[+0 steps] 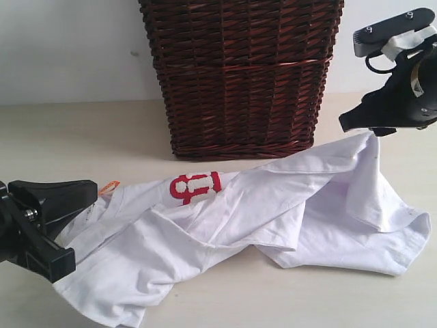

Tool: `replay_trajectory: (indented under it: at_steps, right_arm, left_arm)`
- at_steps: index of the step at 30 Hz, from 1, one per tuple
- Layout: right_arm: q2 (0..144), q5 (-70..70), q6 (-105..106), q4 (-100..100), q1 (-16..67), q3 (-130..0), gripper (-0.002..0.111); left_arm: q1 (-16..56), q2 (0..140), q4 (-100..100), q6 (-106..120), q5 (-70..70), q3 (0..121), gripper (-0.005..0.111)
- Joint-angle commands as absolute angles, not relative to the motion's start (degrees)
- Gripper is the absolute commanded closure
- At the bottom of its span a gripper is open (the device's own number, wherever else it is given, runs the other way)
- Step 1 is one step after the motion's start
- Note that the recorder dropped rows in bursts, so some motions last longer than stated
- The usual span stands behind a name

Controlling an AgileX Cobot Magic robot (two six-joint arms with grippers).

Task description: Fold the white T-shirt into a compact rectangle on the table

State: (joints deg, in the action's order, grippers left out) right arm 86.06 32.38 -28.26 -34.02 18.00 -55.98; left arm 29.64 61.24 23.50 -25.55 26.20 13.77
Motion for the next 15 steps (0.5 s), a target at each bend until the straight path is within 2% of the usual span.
replay_trajectory:
  at_steps: [1, 3, 8, 11, 15]
  right_arm:
    - [83.01, 36.99, -0.63, -4.18, 17.95, -56.1, 0.056]
    - [85.04, 33.69, 0.31, 0.85, 17.95, -51.51, 0.057]
    - [90.06, 24.49, -9.26, -8.29, 17.95, -43.76, 0.057]
    - [92.08, 20.36, -20.6, -19.98, 17.95, -43.46, 0.057]
    - [95.27, 18.08, -45.21, -45.45, 17.95, -44.29, 0.057]
  left_arm:
    - [29.86, 61.42, 23.73, -25.9, 27.17, 14.15, 0.107]
    - [29.86, 61.42, 23.73, -25.9, 27.17, 14.15, 0.107]
    - [29.86, 61.42, 23.74, -25.9, 27.41, 14.15, 0.107]
    - [29.86, 61.42, 23.74, -25.9, 27.41, 14.15, 0.107]
    - [29.86, 61.42, 23.74, -25.9, 27.41, 14.15, 0.107]
